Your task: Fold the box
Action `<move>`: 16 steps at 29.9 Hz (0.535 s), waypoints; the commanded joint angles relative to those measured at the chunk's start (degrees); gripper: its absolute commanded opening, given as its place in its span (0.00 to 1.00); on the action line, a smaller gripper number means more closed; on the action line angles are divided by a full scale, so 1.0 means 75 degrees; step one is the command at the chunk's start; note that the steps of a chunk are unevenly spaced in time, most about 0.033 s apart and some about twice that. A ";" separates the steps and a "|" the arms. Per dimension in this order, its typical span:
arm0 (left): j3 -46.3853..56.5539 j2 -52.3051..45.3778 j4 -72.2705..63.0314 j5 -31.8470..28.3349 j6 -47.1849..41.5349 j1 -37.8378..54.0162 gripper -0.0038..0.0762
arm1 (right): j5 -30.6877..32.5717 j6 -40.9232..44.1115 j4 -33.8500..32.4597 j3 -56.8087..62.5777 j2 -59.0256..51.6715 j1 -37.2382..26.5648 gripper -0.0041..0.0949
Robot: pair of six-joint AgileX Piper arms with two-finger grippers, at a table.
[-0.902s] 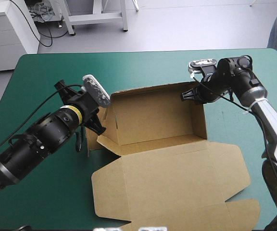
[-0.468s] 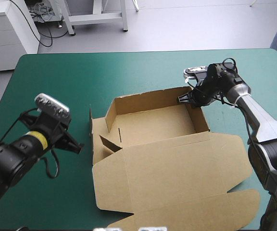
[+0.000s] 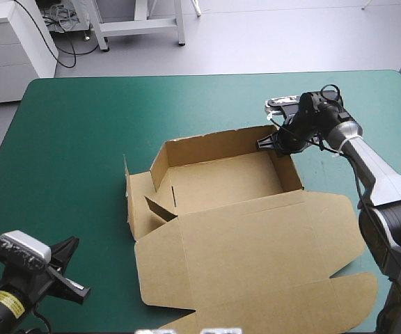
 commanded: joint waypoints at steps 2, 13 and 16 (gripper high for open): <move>0.0056 -0.0589 -0.0308 -0.0158 0.0045 0.0010 0.04 | 0.0156 -0.0157 -0.0177 -0.0125 -0.0152 -0.0045 0.03; 0.0391 -0.0965 -0.0308 -0.0098 0.0079 0.0010 0.04 | 0.0882 -0.0424 -0.0013 -0.1441 -0.0165 -0.0045 0.34; 0.0391 -0.0965 -0.0318 -0.0098 0.0079 0.0010 0.04 | 0.1475 -0.0473 -0.0067 -0.2082 -0.0165 -0.0045 0.47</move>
